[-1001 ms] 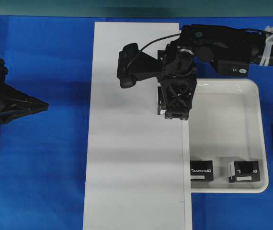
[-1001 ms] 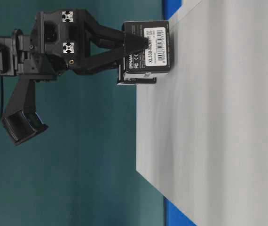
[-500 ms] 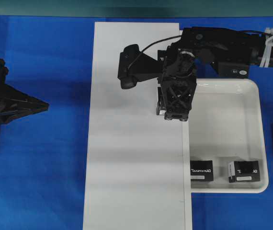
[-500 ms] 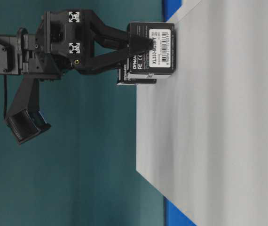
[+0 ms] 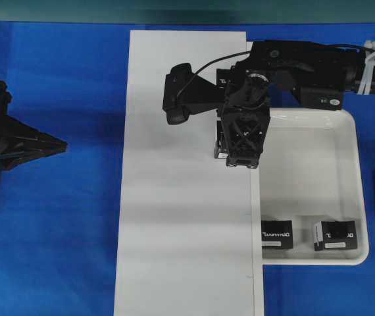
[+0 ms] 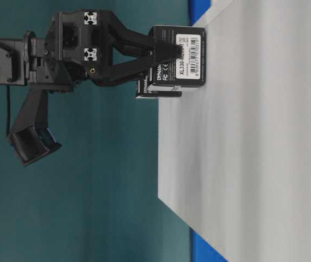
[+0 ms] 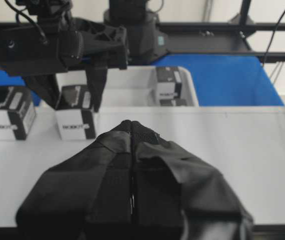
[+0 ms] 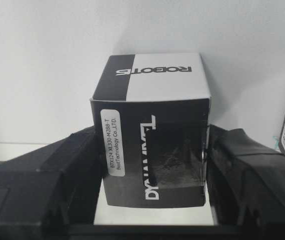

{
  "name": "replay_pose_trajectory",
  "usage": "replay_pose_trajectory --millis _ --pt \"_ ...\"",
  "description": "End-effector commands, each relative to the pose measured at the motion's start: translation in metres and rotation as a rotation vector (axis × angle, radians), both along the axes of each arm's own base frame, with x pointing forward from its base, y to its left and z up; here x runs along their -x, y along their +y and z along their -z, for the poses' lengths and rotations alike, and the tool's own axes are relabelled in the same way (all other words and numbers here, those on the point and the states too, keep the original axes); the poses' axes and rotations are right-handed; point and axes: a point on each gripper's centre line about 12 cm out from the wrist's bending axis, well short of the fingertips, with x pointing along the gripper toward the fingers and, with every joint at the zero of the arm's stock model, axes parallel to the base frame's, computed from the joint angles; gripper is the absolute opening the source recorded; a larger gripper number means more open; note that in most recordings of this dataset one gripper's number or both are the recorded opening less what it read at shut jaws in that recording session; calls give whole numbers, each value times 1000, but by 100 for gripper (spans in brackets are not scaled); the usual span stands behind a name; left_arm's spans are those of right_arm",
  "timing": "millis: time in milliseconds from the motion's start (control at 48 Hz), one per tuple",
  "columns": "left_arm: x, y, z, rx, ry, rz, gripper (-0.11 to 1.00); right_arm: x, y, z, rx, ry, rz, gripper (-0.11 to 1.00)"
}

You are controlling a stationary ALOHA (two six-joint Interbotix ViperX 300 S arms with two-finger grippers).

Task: Place the box from the white plastic tray onto the white base.

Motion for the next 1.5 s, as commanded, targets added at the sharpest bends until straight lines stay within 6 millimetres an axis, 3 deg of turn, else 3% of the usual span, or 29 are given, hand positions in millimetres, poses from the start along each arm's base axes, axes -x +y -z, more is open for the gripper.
replay_pose_trajectory --millis 0,438,479,584,646,1001,1209,1480 --pt "-2 0 -10 -1 -25 2 -7 1 2 6 2 17 -5 58" --pt "-2 0 -9 -3 -22 2 -7 0 2 5 4 13 0 59" --pt "-2 0 -9 -3 -18 2 -7 0 2 6 5 13 -3 64" --pt "-2 0 -8 -3 -3 1 -7 -1 3 6 18 5 -27 90" --pt "-2 -1 -7 -2 5 3 -7 -1 4 7 42 0 -45 98" --pt "-1 0 -6 -2 11 1 -7 -3 4 0 75 -24 -46 97" --pt "1 0 -8 0 0 1 -7 -1 3 -33 91 -112 3 97" --pt "5 -1 -15 2 -38 3 -7 14 6 -94 122 -346 84 97"
